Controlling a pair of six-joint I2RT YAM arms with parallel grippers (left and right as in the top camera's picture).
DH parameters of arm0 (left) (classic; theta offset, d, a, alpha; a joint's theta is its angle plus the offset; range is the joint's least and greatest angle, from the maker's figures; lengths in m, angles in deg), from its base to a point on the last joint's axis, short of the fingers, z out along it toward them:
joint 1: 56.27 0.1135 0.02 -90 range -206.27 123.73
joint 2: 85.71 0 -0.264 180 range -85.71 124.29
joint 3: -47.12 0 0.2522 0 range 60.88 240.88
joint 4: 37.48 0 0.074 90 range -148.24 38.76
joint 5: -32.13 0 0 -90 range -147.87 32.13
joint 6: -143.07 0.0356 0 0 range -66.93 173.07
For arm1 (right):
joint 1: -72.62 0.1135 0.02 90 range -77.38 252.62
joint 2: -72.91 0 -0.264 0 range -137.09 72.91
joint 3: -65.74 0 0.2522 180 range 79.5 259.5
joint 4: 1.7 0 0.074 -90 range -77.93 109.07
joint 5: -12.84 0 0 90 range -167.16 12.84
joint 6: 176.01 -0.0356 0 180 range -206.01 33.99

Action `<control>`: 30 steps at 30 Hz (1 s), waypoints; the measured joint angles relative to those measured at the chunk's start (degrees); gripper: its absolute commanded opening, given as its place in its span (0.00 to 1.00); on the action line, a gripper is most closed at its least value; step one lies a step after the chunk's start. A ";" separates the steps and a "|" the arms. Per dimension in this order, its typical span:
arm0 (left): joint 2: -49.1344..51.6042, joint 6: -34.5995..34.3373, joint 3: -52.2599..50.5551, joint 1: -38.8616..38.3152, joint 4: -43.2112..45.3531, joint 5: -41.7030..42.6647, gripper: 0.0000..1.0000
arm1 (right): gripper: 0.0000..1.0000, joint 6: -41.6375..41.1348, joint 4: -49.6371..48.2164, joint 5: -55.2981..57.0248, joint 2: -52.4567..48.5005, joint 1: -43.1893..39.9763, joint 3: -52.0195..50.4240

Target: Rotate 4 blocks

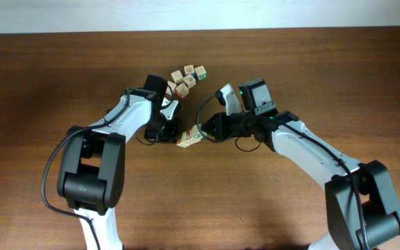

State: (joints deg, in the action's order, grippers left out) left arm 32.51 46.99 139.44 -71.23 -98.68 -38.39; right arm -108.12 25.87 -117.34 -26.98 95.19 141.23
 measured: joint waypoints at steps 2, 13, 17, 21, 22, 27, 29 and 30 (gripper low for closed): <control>0.11 0.00 0.00 -0.02 -0.02 0.66 0.00 | 0.04 -0.37 -0.44 -0.39 0.00 0.46 0.24; 0.24 -1.31 0.00 -0.13 0.15 6.56 0.00 | 0.04 -2.19 -1.27 0.04 0.33 3.80 0.92; 0.28 -2.97 1.68 7.34 -1.14 4.85 0.00 | 0.07 -2.16 -1.27 0.24 0.33 3.85 0.96; 0.31 -3.02 6.82 7.32 -2.91 4.70 0.00 | 0.10 -2.36 1.44 0.83 0.31 3.91 2.67; 0.31 -3.02 7.39 7.32 -3.08 4.68 0.00 | 0.11 -2.34 2.71 1.18 0.31 3.96 3.19; 0.31 -3.02 8.66 7.32 -3.06 4.66 0.00 | 0.12 -2.34 4.24 2.03 0.61 4.00 4.00; 0.31 -3.02 8.68 7.32 -3.08 4.63 0.00 | 0.12 -2.34 4.68 3.08 1.07 4.00 4.00; 0.31 -3.02 8.90 7.32 -3.10 4.57 0.00 | 0.12 -2.34 4.72 3.34 1.18 4.00 4.02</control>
State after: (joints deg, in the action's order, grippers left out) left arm 32.81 43.97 148.34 -63.91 -101.78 -33.82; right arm -110.45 30.59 -114.00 -25.80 99.19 145.25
